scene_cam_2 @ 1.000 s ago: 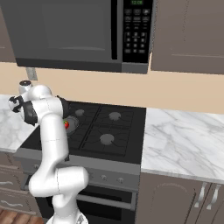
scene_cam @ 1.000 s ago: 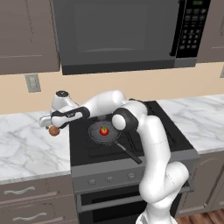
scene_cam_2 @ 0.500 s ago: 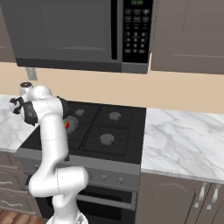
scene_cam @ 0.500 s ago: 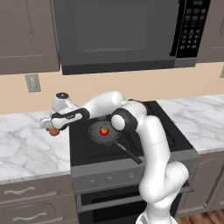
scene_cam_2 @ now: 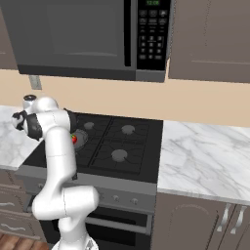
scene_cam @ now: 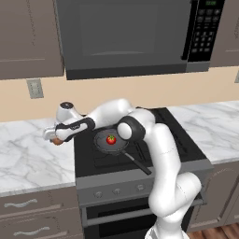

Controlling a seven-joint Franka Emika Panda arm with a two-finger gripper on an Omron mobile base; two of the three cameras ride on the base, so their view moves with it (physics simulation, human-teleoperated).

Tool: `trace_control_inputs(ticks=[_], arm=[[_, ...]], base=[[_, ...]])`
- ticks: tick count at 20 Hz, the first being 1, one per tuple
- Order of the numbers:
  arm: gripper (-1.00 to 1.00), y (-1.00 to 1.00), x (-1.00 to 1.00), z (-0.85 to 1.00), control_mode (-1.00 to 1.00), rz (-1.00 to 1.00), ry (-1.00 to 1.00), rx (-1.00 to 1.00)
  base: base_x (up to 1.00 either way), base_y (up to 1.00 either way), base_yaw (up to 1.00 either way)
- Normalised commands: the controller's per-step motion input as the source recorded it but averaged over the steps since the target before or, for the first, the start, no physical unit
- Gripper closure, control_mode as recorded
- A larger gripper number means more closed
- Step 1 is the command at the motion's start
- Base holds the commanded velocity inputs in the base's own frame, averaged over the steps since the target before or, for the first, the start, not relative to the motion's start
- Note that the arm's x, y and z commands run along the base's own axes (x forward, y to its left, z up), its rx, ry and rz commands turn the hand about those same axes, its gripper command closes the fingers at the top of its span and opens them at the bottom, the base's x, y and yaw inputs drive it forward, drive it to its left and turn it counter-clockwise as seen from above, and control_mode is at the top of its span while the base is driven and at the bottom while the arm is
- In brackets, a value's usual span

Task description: Place the pan on the front left burner on the stove. Then place the tomato and the onion in the pan and turn on the front left burner.

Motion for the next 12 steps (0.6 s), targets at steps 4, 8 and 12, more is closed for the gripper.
trace_control_inputs(ticks=[4,8,12], arm=[[-1.0,0.0,0.0,-0.14,-1.0,0.0,0.0,0.0],[-1.0,0.0,0.0,0.0,-1.0,0.0,0.0,0.0],[1.0,0.0,0.0,0.0,-1.0,0.0,0.0,0.0]], base=[[0.0,0.0,0.0],[0.0,0.0,0.0],[0.0,0.0,0.0]])
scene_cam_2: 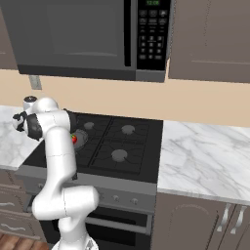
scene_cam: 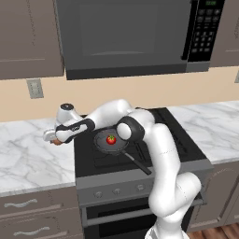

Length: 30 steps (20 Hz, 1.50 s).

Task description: Place the pan on the front left burner on the stove. Then place the tomato and the onion in the pan and turn on the front left burner.

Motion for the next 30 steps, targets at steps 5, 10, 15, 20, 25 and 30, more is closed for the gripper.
trace_control_inputs(ticks=[5,10,15,20,25,30], arm=[[1.0,0.0,0.0,0.0,-1.0,0.0,0.0,0.0],[1.0,0.0,0.0,0.0,-1.0,0.0,0.0,0.0],[1.0,0.0,-0.22,0.05,-1.0,0.0,0.0,0.0],[1.0,0.0,-0.35,0.31,-1.0,0.0,0.0,0.0],[1.0,0.0,-0.29,0.28,-1.0,0.0,0.0,0.0],[1.0,-0.01,-0.31,0.19,-1.0,0.0,0.0,0.0]], base=[[0.0,0.0,0.0],[0.0,0.0,0.0],[0.0,0.0,0.0],[0.0,0.0,0.0],[0.0,0.0,0.0],[0.0,0.0,0.0]])
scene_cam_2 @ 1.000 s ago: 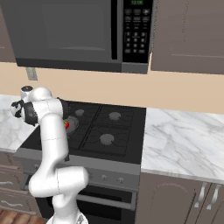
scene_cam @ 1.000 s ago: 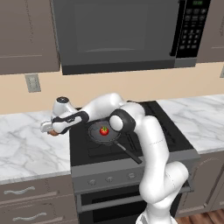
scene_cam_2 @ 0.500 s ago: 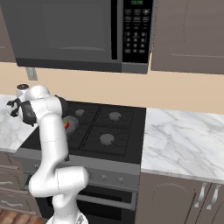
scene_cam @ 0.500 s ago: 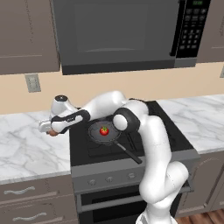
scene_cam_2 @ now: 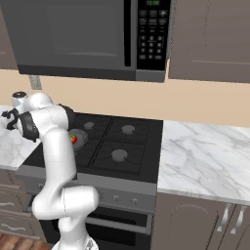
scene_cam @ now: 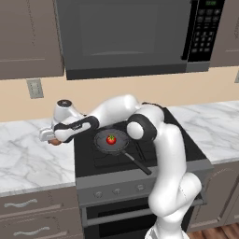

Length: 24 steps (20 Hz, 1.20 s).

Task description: Place the pan on the front left burner on the stove. Then place the tomato and the onion in the pan and turn on the front left burner.

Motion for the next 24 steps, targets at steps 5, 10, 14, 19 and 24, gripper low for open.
trace_control_inputs(ticks=[5,10,14,19,24], arm=[[1.0,-0.12,-0.28,0.15,-1.0,0.0,0.0,0.0],[1.0,-0.18,-0.32,0.05,-1.0,0.0,0.0,0.0],[1.0,-0.26,-0.39,0.07,-1.0,0.0,0.0,0.0],[1.0,-0.29,-0.45,0.21,-1.0,0.0,0.0,0.01],[1.0,-0.3,-0.32,0.29,-1.0,-0.03,0.0,0.01]], base=[[0.0,0.0,0.0],[0.0,0.0,0.0],[0.0,0.0,0.0],[0.0,0.0,0.0],[0.0,0.0,0.0]])
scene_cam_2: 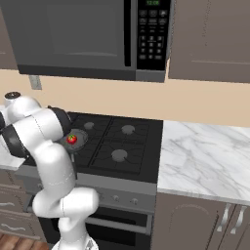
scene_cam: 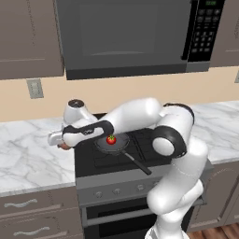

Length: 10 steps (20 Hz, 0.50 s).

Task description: Place the pan on the front left burner on the stove. Then place the tomato and the onion in the pan and turn on the front left burner.

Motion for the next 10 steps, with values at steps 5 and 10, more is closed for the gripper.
trace_control_inputs(ticks=[5,10], arm=[[1.0,-0.28,-0.17,0.29,-1.0,-0.04,0.0,0.02],[1.0,-0.33,-0.1,0.27,-1.0,-0.04,0.0,0.01]], base=[[0.0,0.0,0.0],[0.0,0.0,0.0]])
